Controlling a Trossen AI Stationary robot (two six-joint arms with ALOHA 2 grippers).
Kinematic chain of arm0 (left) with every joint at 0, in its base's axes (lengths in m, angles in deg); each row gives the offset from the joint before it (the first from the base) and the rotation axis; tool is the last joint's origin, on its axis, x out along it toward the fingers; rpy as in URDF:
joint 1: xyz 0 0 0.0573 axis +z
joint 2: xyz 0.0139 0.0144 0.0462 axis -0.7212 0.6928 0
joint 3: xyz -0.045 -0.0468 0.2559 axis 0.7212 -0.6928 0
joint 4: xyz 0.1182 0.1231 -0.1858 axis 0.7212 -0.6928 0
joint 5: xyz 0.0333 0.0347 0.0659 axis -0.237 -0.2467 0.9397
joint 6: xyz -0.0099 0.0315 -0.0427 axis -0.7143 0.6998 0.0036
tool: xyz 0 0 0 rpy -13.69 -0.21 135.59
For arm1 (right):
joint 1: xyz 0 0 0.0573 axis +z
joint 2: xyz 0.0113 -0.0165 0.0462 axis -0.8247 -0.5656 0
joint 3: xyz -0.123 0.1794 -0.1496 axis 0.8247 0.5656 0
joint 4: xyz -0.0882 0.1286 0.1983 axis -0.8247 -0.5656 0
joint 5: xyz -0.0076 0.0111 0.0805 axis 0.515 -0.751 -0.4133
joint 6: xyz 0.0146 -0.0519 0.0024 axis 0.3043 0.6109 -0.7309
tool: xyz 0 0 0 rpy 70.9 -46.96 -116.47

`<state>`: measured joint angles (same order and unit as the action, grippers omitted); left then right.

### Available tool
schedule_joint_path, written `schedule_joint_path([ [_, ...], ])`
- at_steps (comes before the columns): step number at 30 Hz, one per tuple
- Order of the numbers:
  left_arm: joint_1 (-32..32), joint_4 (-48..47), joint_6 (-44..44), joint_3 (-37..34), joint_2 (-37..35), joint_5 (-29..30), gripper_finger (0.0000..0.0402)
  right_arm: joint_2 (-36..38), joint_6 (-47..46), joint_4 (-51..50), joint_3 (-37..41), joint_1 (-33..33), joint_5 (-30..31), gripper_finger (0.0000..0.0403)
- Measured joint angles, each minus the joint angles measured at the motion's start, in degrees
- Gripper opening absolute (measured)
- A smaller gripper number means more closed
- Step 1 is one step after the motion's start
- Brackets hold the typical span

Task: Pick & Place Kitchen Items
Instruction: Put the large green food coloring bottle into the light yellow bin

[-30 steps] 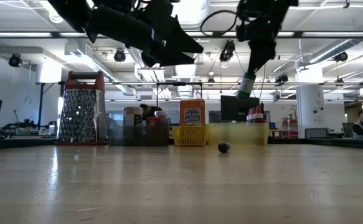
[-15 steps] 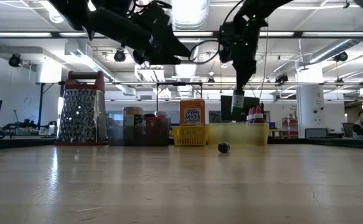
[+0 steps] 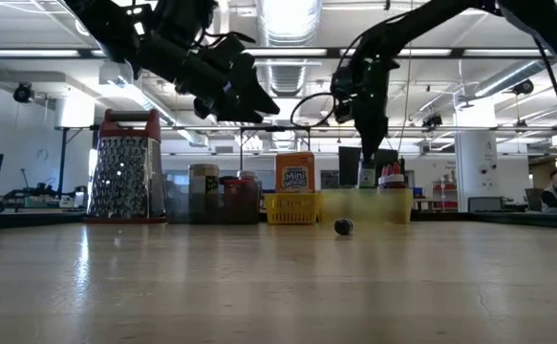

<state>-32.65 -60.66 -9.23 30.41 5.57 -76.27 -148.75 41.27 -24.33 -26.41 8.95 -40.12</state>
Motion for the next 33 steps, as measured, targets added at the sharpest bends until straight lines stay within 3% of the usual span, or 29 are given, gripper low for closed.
schedule_joint_path([
  [9, 0.15, -0.05, -0.11, -0.22, 0.02, -0.02, 0.0341, -2.96, 2.86, 0.28, -0.41, 0.0, 0.0, 0.0112],
  [16, 0.15, -0.05, -0.17, -0.26, 0.02, 0.0, 0.0341, -2.98, 2.79, 2.1, 1.35, -0.21, 0.02, 0.0129],
  [23, 0.15, -0.02, -0.32, -0.26, 0.02, -0.02, 0.0341, -2.98, 3.98, 4.66, 3.6, -0.28, 0.02, 0.0113],
  [33, 0.15, 0.0, -0.39, -0.26, 0.02, -0.13, 0.0341, -2.98, 4.3, 6.14, 5.78, -0.44, 0.04, 0.0123],
])
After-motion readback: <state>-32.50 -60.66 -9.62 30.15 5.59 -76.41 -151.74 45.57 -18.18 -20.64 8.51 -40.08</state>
